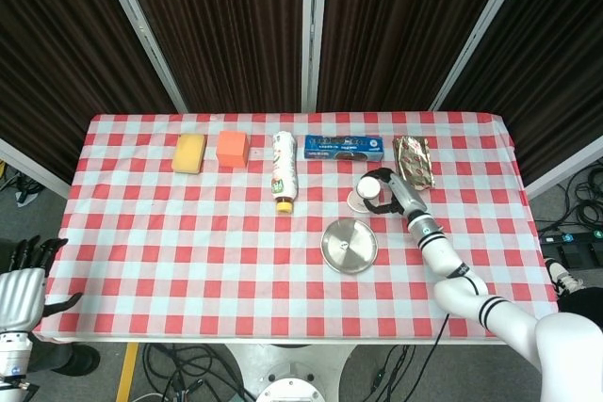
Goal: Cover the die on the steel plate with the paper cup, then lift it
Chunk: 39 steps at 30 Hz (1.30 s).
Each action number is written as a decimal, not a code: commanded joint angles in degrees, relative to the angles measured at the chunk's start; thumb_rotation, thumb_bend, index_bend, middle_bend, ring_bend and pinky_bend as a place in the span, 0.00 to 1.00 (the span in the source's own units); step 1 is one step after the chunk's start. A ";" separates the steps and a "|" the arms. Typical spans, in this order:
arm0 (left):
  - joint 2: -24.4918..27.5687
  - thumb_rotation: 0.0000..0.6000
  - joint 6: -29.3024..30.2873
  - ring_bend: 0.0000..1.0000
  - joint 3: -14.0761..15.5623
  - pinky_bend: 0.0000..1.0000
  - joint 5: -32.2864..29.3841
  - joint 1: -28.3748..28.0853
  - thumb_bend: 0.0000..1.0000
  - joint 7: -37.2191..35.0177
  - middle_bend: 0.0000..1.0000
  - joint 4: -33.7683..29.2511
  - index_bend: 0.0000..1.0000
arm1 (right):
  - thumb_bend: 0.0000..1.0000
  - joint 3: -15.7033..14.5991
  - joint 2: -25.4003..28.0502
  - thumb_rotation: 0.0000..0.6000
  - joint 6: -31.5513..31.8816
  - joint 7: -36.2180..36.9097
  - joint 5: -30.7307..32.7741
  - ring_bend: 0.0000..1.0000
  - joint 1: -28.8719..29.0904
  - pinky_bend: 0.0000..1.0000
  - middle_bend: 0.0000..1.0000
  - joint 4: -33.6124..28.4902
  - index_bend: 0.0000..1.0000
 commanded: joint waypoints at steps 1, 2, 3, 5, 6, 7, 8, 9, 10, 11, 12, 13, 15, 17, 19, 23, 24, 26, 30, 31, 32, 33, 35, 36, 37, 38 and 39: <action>0.07 1.00 -0.04 0.05 0.00 0.05 -0.05 0.00 0.02 0.11 0.14 -0.16 0.16 | 0.33 -4.10 4.60 1.00 6.65 3.83 -8.86 0.06 -2.03 0.13 0.31 -6.62 0.45; 0.10 1.00 -0.06 0.05 -0.01 0.05 -0.04 -0.03 0.02 0.17 0.14 -0.24 0.16 | 0.33 -5.25 5.66 1.00 8.00 4.17 -10.90 0.06 -2.30 0.13 0.31 -7.95 0.45; 0.12 1.00 -0.08 0.05 -0.02 0.05 -0.01 -0.06 0.02 0.24 0.14 -0.30 0.16 | 0.33 -6.33 6.65 1.00 9.35 4.62 -12.71 0.06 -2.61 0.12 0.32 -9.18 0.46; 0.14 1.00 -0.07 0.05 -0.06 0.05 0.11 -0.16 0.02 0.44 0.14 -0.43 0.16 | 0.33 -8.45 8.36 1.00 11.84 5.83 -15.92 0.06 -3.08 0.12 0.32 -11.31 0.46; 0.14 1.00 -0.03 0.05 -0.07 0.05 0.20 -0.21 0.02 0.53 0.14 -0.48 0.16 | 0.33 -9.37 8.96 1.00 12.91 6.56 -17.11 0.06 -3.27 0.12 0.32 -12.20 0.46; 0.15 1.00 -0.01 0.05 -0.07 0.05 0.27 -0.24 0.02 0.59 0.14 -0.50 0.16 | 0.33 -9.97 9.26 1.00 13.60 7.04 -17.84 0.06 -3.36 0.12 0.32 -12.71 0.46; 0.15 1.00 0.00 0.05 -0.07 0.05 0.33 -0.26 0.02 0.65 0.14 -0.52 0.16 | 0.33 -10.52 9.46 1.00 14.11 7.49 -18.43 0.06 -3.39 0.12 0.32 -13.10 0.46; 0.15 1.00 0.00 0.05 -0.05 0.05 0.34 -0.26 0.02 0.71 0.14 -0.55 0.16 | 0.33 -11.21 9.59 1.00 14.51 7.96 -19.05 0.06 -3.34 0.11 0.32 -13.42 0.46; 0.14 1.00 0.01 0.05 -0.04 0.05 0.33 -0.25 0.02 0.73 0.14 -0.57 0.16 | 0.33 -11.67 9.57 1.00 14.65 8.20 -19.41 0.06 -3.24 0.11 0.32 -13.49 0.46; 0.13 1.00 0.02 0.05 -0.03 0.05 0.30 -0.22 0.02 0.73 0.14 -0.58 0.16 | 0.33 -12.12 9.42 1.00 14.63 8.31 -19.67 0.06 -3.10 0.11 0.32 -13.42 0.46; 0.11 1.00 0.04 0.05 -0.02 0.05 0.25 -0.18 0.02 0.72 0.14 -0.57 0.16 | 0.33 -12.68 9.07 1.00 14.42 8.37 -19.92 0.06 -2.87 0.11 0.32 -13.18 0.46; 0.11 1.00 0.06 0.05 0.00 0.05 0.21 -0.13 0.02 0.70 0.14 -0.57 0.16 | 0.33 -13.06 8.72 1.00 14.22 8.44 -20.06 0.06 -2.66 0.11 0.32 -12.92 0.46; 0.07 1.00 0.15 0.05 0.08 0.05 0.19 0.00 0.02 0.60 0.14 -0.55 0.16 | 0.33 -13.76 7.72 1.00 13.99 8.12 -20.27 0.06 -2.28 0.11 0.32 -11.89 0.46; 0.01 1.00 0.25 0.05 0.20 0.05 0.15 0.19 0.02 0.49 0.14 -0.46 0.16 | 0.33 -14.28 6.87 1.00 13.87 7.83 -20.33 0.06 -2.06 0.11 0.32 -11.03 0.46; -0.05 1.00 0.27 0.05 0.26 0.05 0.00 0.35 0.02 0.33 0.14 -0.40 0.16 | 0.33 -14.81 6.10 1.00 13.79 8.00 -20.31 0.06 -1.87 0.11 0.32 -10.31 0.46; -0.17 1.00 0.10 0.05 0.32 0.05 -0.08 0.39 0.02 0.10 0.14 -0.18 0.16 | 0.33 -15.12 4.74 1.00 13.38 7.78 -19.66 0.06 -1.43 0.10 0.32 -8.14 0.46; -0.22 1.00 0.11 0.05 0.30 0.05 -0.03 0.36 0.02 0.07 0.14 -0.11 0.16 | 0.33 -14.94 4.20 1.00 13.18 7.63 -19.16 0.06 -1.29 0.10 0.32 -7.26 0.46; -0.28 1.00 0.14 0.05 0.27 0.05 0.02 0.35 0.02 -0.02 0.14 0.00 0.16 | 0.33 -14.46 3.30 1.00 13.23 7.47 -18.35 0.06 -1.18 0.10 0.31 -5.90 0.46; -0.34 1.00 0.41 0.05 0.25 0.05 0.13 0.48 0.02 -0.34 0.14 0.28 0.16 | 0.33 -14.13 2.18 1.00 14.57 8.24 -17.80 0.06 -1.31 0.10 0.31 -4.38 0.44; -0.34 1.00 0.45 0.05 0.25 0.05 0.13 0.52 0.02 -0.37 0.14 0.30 0.16 | 0.33 -14.52 2.32 1.00 14.86 8.42 -18.18 0.06 -1.34 0.10 0.31 -4.56 0.43; -0.34 1.00 0.44 0.05 0.26 0.05 0.10 0.54 0.02 -0.38 0.14 0.28 0.16 | 0.33 -15.33 2.68 1.00 15.35 8.71 -19.00 0.06 -1.43 0.10 0.31 -5.07 0.43; -0.35 1.00 0.39 0.05 0.26 0.05 0.06 0.55 0.02 -0.39 0.14 0.25 0.16 | 0.33 -16.10 3.04 1.00 15.80 9.04 -19.78 0.06 -1.54 0.10 0.31 -5.63 0.43; -0.40 1.00 0.35 0.05 0.26 0.05 0.02 0.56 0.02 -0.44 0.14 0.29 0.16 | 0.33 -17.76 3.85 1.00 17.14 10.16 -21.49 0.06 -1.90 0.10 0.31 -6.84 0.43; -0.45 1.00 0.34 0.05 0.25 0.05 0.02 0.56 0.02 -0.45 0.14 0.37 0.16 | 0.33 -18.69 4.31 1.00 18.04 10.94 -22.40 0.06 -2.16 0.10 0.31 -7.37 0.43; -0.48 1.00 0.30 0.05 0.26 0.05 0.02 0.56 0.02 -0.47 0.14 0.43 0.16 | 0.33 -19.19 4.55 1.00 18.61 11.33 -22.86 0.06 -2.32 0.10 0.31 -7.48 0.43; -0.49 1.00 0.25 0.05 0.24 0.05 0.04 0.51 0.02 -0.48 0.14 0.47 0.16 | 0.33 -19.42 4.63 1.00 19.02 11.51 -23.00 0.06 -2.47 0.10 0.31 -7.31 0.43; -0.51 1.00 0.18 0.05 0.22 0.05 0.09 0.43 0.02 -0.46 0.14 0.54 0.16 | 0.33 -19.32 4.43 1.00 19.17 11.39 -22.64 0.06 -2.59 0.10 0.31 -6.64 0.43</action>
